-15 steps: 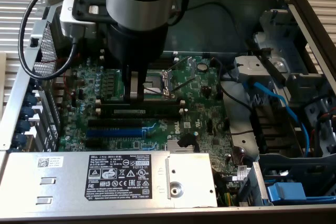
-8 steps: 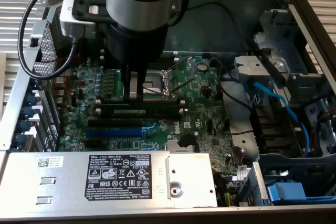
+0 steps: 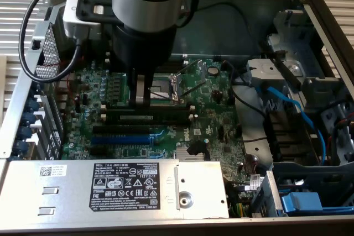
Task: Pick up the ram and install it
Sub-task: 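Press down the ram until it locks into place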
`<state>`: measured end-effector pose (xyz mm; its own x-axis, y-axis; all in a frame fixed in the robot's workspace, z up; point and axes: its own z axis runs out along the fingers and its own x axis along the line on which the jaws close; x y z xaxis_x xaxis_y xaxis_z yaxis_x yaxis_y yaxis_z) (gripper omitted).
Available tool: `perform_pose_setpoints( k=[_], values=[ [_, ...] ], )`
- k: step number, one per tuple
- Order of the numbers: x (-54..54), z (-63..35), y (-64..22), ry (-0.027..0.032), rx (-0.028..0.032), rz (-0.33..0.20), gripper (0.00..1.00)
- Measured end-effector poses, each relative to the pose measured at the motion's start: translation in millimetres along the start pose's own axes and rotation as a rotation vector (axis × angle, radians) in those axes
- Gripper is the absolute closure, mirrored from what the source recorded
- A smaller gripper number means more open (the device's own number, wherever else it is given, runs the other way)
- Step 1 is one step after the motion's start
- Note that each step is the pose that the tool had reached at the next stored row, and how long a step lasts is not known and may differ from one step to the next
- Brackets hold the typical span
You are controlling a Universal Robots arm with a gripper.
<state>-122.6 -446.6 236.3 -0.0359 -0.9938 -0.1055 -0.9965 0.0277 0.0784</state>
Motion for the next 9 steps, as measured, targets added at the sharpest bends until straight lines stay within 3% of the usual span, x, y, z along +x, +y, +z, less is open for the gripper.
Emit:
perform_pose_setpoints(
  k=[2,5,9],
  values=[
    [-0.8,0.2,0.0,0.005,-0.0033,0.001,0.9],
    [-2.9,0.7,0.7,0.0164,-0.0036,0.002,0.9],
    [-2.9,0.9,0.8,0.024,-0.0042,0.002,0.9]
  ],
)
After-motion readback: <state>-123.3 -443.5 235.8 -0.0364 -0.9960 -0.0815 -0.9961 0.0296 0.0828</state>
